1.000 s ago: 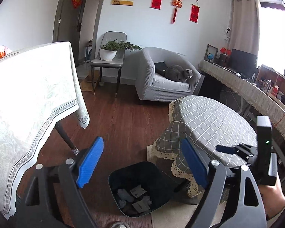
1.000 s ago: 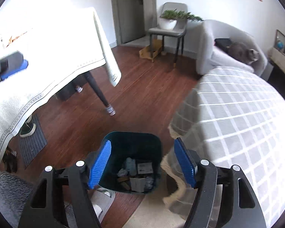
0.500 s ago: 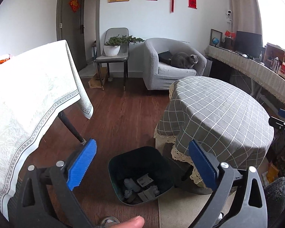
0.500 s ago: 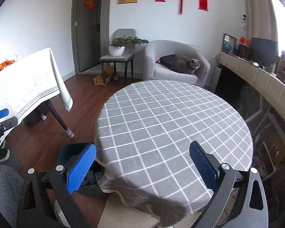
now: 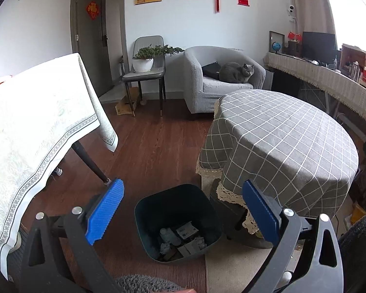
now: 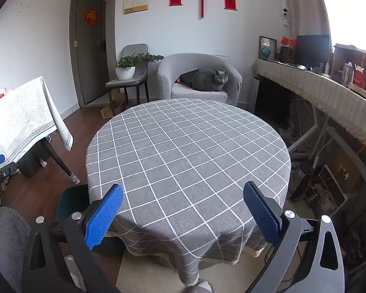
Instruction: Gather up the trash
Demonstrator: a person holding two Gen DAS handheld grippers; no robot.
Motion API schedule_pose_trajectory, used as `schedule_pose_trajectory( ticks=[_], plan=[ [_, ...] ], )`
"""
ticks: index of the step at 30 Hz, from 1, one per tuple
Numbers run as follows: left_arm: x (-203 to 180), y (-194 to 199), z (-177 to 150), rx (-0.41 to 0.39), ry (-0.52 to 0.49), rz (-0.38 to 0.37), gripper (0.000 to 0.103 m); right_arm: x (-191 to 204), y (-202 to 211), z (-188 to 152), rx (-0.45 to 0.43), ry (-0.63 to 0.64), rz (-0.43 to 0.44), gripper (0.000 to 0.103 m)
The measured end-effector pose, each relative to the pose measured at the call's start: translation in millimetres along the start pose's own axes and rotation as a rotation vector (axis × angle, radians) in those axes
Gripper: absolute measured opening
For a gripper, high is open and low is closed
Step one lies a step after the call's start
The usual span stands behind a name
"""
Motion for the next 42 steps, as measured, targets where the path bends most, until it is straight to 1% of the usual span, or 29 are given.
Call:
schedule_pose_trajectory(
  ticks=[4,6,9,12,27,33,42],
  plan=[
    [0.2,-0.9,-1.3,0.008,-0.005,-0.006,0.099,10.7,-3.9,0.8,0.02,0.014,0.1,0.1],
    [2.2,-2.5,-1.6,0.018,0.006,-0.016,0.099,19.3,-3.5,2.0,0.014,0.032,0.133,0.1],
    [7.0,-5.8,-2.1,0.032,0.035,-0.026,0.099,26.2,-0.4,1.8,0.0,0.051,0.128,0.1],
    [9.1,-7.7,-2.7,0.042,0.05,-0.019,0.099,32.1,0.2,1.7,0.0,0.065,0.121,0.1],
    [2.6,-12.9,-6.9,0.08,0.029,-0.009,0.099,30.0,-0.9,2.3,0.007,0.062,0.123,0.1],
    [1.7,-16.7,-9.4,0.108,0.024,-0.002,0.099,28.4,-1.4,2.5,0.01,0.052,0.129,0.1],
    [2.1,-17.4,-11.0,0.118,0.028,0.005,0.099,29.1,-5.6,2.4,0.032,0.051,0.129,0.1]
  ],
)
Point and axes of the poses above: each gripper's, at about its wrist camera, not at the fingertips, and y roughly against the way its jaws point, x to its left, z to its top, the point moved 5 cm from there along -y, roughly the way its jaws point, and after that the axes turned 6 degrees about z, right-handed, at the moved point
